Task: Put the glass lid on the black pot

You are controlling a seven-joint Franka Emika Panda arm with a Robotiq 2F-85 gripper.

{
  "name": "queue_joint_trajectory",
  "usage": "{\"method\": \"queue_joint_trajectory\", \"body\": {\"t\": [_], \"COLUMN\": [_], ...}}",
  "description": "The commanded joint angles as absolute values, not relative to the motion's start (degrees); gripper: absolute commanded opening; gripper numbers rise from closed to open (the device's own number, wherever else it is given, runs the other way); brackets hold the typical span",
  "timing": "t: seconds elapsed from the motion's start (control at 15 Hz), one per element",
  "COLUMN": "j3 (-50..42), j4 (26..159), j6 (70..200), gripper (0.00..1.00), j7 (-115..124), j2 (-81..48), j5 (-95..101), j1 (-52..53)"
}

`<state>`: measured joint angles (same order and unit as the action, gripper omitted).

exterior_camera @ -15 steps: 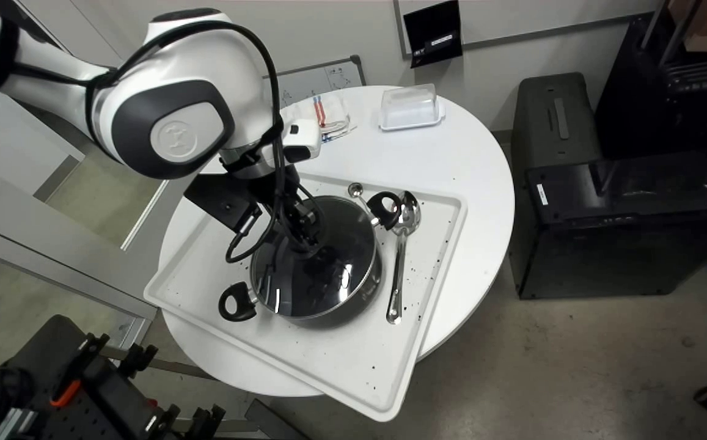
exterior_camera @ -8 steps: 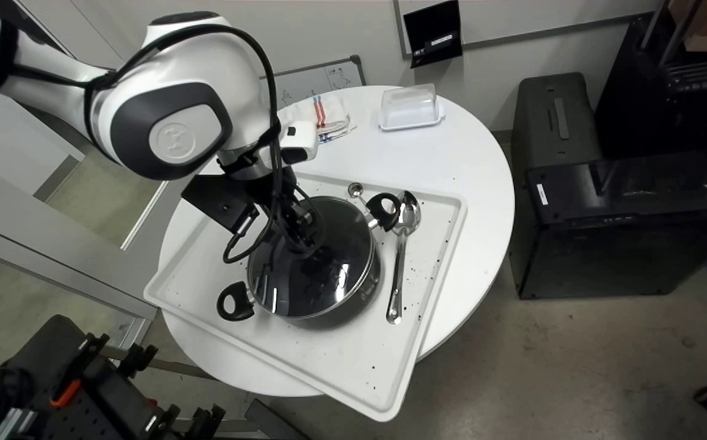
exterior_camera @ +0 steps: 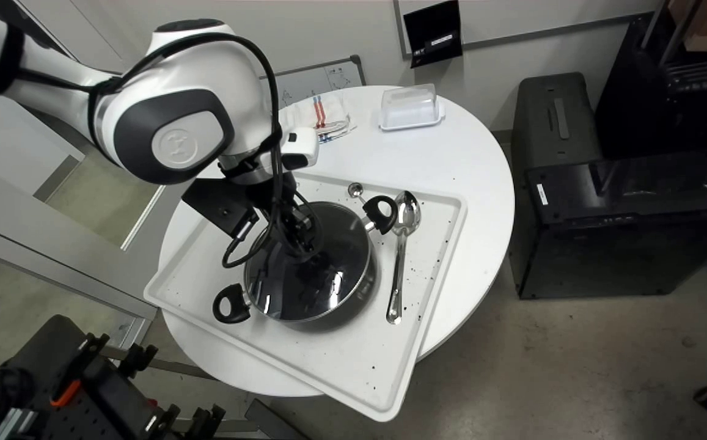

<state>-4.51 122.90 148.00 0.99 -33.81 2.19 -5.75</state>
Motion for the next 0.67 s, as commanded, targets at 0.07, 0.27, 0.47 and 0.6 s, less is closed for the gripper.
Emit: {"method": "queue_joint_trajectory", "body": {"t": [0.07, 0.27, 0.47, 0.6], "j3": [-3.8, -4.0, -3.7, -3.8], "j4": [123.7, 125.1, 127.4, 129.3], "j6": [147.1, 147.2, 147.4, 147.4], "gripper": [0.84, 0.99, 1.0, 1.0], "j7": [-0.2, -0.1, -0.6, -0.7], "j2": [-32.7, -31.0, -28.1, -25.8], "j5": [0.5, 1.2, 1.7, 2.3], "j1": [-6.5, -5.8, -5.4, -4.7]}}
